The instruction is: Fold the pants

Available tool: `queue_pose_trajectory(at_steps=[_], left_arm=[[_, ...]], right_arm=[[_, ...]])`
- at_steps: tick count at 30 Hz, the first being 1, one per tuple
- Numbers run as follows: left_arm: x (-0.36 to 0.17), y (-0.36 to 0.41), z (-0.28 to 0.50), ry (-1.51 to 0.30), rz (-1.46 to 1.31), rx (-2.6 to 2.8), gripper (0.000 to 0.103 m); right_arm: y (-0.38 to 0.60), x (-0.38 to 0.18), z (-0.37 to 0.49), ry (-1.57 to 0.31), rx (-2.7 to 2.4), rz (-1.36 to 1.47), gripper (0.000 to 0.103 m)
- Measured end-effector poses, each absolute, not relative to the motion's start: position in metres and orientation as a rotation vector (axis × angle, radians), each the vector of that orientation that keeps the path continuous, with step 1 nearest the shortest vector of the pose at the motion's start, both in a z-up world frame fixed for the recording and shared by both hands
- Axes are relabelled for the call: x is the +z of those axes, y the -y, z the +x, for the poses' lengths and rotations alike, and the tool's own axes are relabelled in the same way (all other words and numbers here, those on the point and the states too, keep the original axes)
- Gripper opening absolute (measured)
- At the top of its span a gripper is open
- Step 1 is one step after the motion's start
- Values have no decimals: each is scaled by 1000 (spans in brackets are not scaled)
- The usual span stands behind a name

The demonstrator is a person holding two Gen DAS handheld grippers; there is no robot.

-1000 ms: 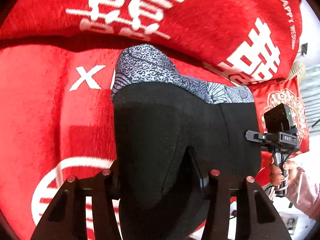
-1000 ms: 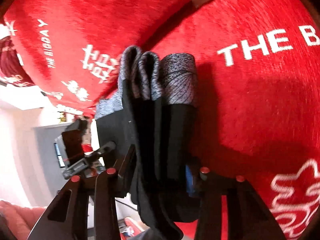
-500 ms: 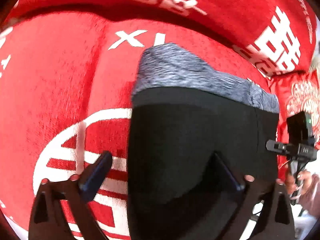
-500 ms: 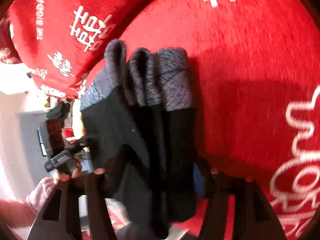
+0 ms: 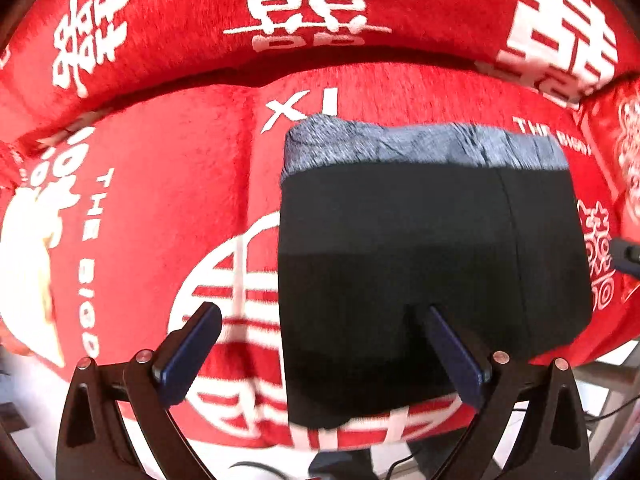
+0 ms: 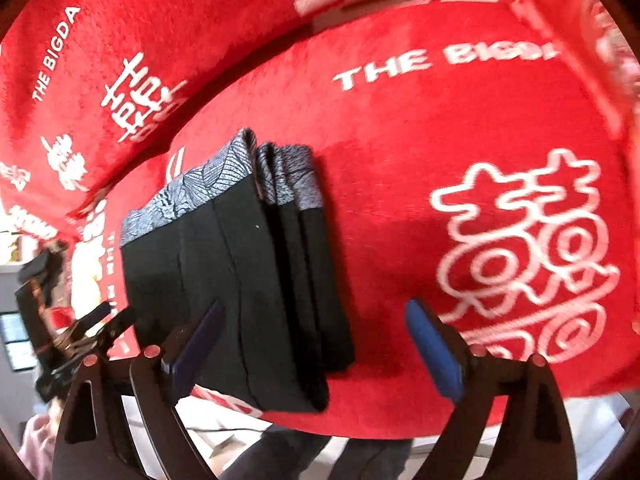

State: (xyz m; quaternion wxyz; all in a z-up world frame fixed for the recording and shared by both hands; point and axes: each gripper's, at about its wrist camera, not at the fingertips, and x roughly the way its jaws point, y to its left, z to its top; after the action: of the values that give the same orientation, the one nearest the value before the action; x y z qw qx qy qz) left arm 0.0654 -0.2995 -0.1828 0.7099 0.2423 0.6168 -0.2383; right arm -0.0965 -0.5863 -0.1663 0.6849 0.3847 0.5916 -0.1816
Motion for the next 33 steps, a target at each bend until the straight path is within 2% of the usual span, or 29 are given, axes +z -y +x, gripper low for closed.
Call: queue_pose_trajectory(at_steps=[7,17,33], left_arm=[[-156,290,38,-1366,526,-462,102],[-134,275,16,-1423,615,-431,102],[-104,278,16,-1393,613,-452,102]], right_arm=[[537,-137,-102,-1423,-492,638,103],[484,-106,-97,-1482,-457,602,103],[463,-80,-93,-1509,-486,517,103]])
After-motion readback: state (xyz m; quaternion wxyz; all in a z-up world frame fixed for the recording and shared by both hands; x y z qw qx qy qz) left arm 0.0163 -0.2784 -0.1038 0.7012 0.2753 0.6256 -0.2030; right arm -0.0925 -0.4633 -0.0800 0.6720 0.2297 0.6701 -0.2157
